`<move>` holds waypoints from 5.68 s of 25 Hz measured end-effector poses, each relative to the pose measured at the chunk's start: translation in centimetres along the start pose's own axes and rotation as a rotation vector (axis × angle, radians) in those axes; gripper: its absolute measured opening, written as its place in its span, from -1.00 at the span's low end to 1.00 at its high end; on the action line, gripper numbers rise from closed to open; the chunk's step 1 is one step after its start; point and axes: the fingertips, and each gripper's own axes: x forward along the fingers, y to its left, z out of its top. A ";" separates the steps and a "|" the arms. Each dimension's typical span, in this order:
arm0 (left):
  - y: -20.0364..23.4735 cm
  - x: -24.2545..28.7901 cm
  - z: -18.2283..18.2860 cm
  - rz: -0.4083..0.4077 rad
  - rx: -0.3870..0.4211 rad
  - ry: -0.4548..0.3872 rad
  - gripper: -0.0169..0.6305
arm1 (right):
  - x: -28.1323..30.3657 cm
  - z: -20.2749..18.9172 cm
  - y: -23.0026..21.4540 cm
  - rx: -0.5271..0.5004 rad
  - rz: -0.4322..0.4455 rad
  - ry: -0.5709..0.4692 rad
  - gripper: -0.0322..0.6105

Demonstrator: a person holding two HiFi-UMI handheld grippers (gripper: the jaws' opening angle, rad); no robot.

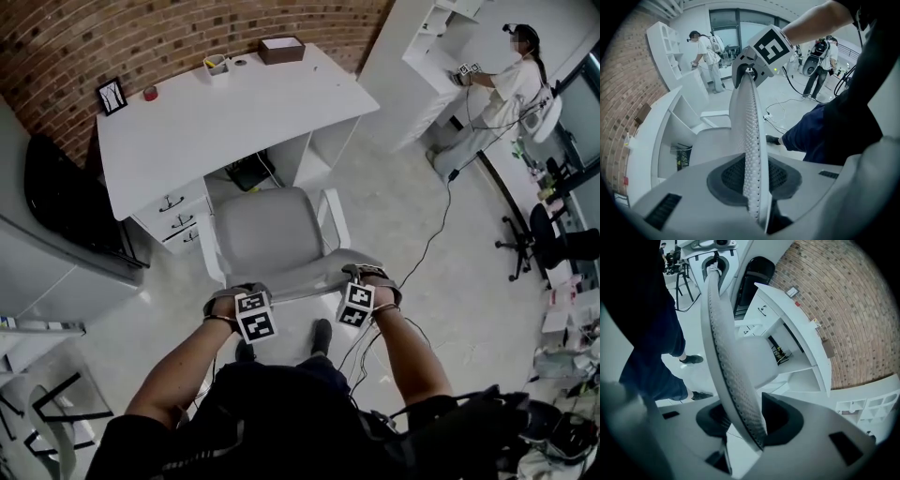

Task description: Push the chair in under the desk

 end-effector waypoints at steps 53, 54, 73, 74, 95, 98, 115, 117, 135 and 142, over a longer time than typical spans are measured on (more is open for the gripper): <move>13.4 6.5 9.2 0.239 -0.265 0.249 -0.79 | 7.8 -5.5 -17.9 -0.343 -0.003 -0.174 -0.45; 13.7 6.5 9.3 0.238 -0.266 0.249 -0.79 | 8.0 -5.5 -18.3 -0.341 -0.005 -0.169 -0.44; 17.3 6.5 9.4 0.205 -0.284 0.215 -0.79 | 9.7 -4.3 -22.0 -0.325 -0.014 -0.125 -0.41; 17.3 6.4 9.4 0.209 -0.280 0.210 -0.79 | 9.7 -4.3 -22.1 -0.317 -0.014 -0.126 -0.40; 17.5 2.7 11.7 0.259 -0.424 -0.119 -0.42 | 4.2 -6.6 -23.5 0.020 0.319 -0.339 -0.26; 17.8 0.6 12.6 0.372 -0.527 -0.192 -0.38 | 2.2 -6.7 -25.6 0.098 0.361 -0.451 -0.40; 19.1 -12.1 21.5 1.058 -1.115 -0.679 -0.92 | -7.4 -6.1 -33.5 0.322 0.234 -0.988 -0.82; 19.1 -12.9 21.5 1.081 -1.137 -0.701 -0.92 | -8.3 -5.8 -33.9 0.375 0.219 -1.021 -0.85; 16.2 -20.4 17.9 1.206 -1.058 -0.754 -0.92 | -16.0 -1.7 -32.8 0.568 0.018 -1.138 -0.88; 16.2 -21.5 17.7 1.234 -1.006 -0.757 -0.92 | -16.8 -0.7 -33.0 0.593 -0.017 -1.141 -0.88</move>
